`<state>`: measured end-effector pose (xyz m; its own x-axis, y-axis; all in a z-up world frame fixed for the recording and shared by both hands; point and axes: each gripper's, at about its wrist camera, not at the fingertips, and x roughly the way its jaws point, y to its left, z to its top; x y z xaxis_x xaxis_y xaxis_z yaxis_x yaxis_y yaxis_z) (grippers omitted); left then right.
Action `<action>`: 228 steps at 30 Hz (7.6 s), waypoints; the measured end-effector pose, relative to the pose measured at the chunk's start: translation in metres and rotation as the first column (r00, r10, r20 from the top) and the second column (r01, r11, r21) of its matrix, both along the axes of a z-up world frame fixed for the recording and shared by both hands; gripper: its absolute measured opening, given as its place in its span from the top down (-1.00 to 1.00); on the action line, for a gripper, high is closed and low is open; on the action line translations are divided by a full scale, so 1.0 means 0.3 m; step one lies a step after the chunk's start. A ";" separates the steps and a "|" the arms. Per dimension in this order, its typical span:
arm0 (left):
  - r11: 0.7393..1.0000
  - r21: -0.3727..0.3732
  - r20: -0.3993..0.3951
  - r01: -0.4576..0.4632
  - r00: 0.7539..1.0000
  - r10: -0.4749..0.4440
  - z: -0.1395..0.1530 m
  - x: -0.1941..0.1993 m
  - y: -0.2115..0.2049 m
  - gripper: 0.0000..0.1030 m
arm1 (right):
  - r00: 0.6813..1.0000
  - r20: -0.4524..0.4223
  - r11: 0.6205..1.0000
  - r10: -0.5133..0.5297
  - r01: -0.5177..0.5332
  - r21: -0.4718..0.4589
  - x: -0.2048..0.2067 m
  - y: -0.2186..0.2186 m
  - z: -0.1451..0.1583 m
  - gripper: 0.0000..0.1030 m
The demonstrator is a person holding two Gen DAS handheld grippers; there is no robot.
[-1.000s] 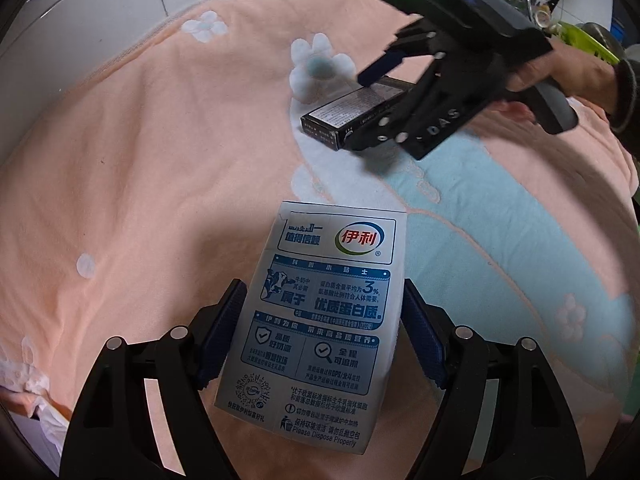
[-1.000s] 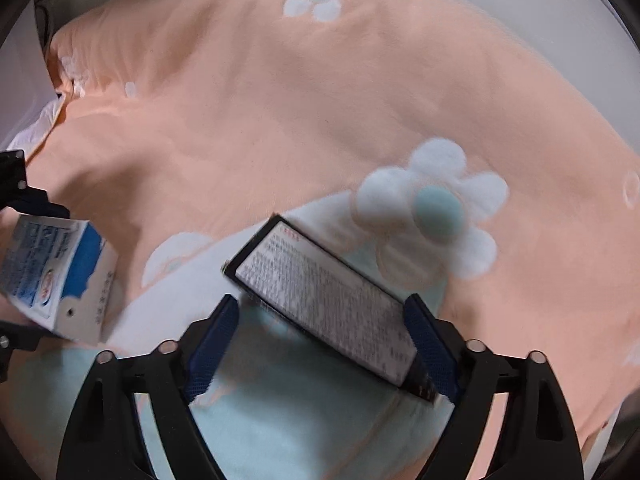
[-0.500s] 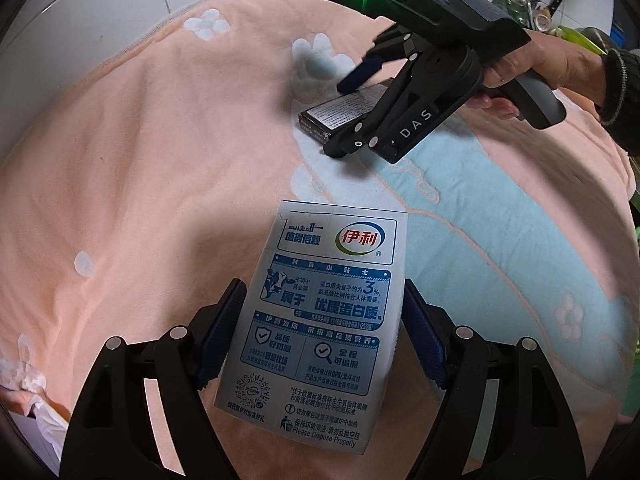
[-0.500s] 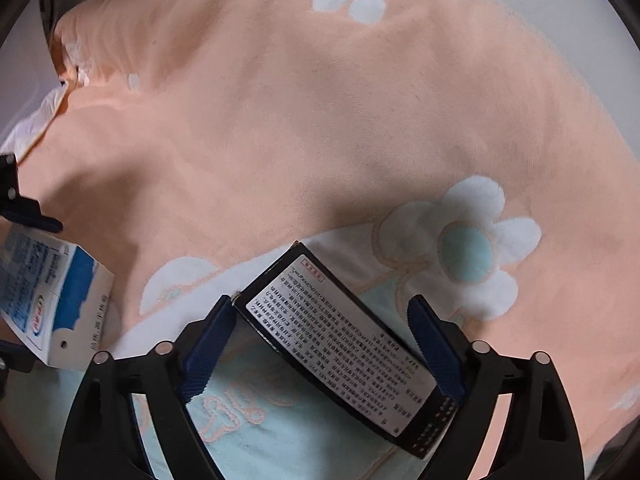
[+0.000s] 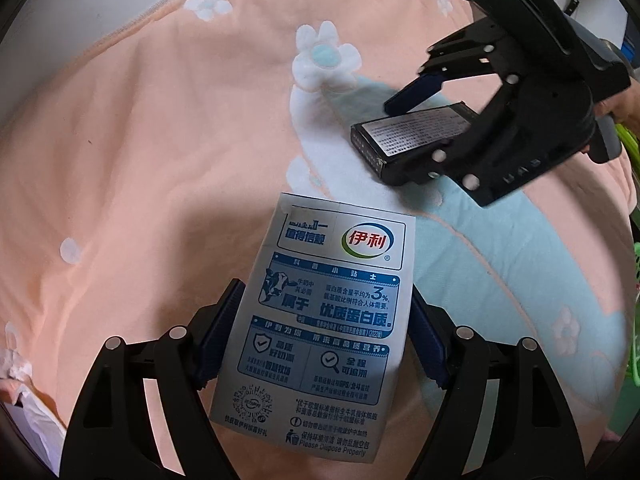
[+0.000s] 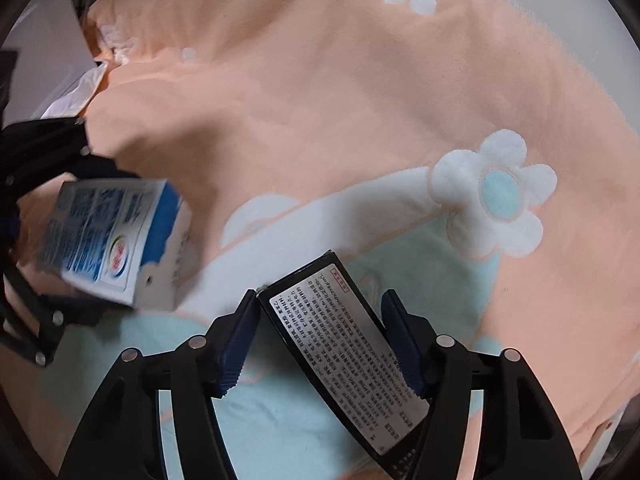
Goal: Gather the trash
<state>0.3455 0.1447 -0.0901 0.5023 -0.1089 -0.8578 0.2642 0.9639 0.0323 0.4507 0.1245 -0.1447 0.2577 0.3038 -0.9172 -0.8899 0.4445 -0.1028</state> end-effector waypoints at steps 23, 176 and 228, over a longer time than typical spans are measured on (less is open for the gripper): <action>1.000 -0.017 0.010 -0.025 1.000 0.025 -0.022 0.015 -0.026 -0.38 | 0.994 -0.047 0.993 -0.095 0.098 0.062 -0.047 -0.279 -0.084 0.02; 0.927 -0.006 0.228 0.374 0.903 -0.363 0.090 -0.849 -1.206 -0.36 | 0.167 -0.027 0.145 -0.986 0.914 0.380 -1.626 -1.508 -0.203 -0.09; 0.994 -0.051 0.353 0.098 0.933 -0.074 0.212 -0.833 -0.861 -0.90 | 0.342 0.005 0.303 -0.940 0.827 0.474 -1.559 -1.281 -0.090 -0.59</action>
<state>0.0956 -0.1136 -0.0266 0.7559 -0.2156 -0.6181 0.3294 0.9413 0.0744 -0.0171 -0.2596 -0.1718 0.7490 -0.0054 -0.6626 0.1094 0.9873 0.1156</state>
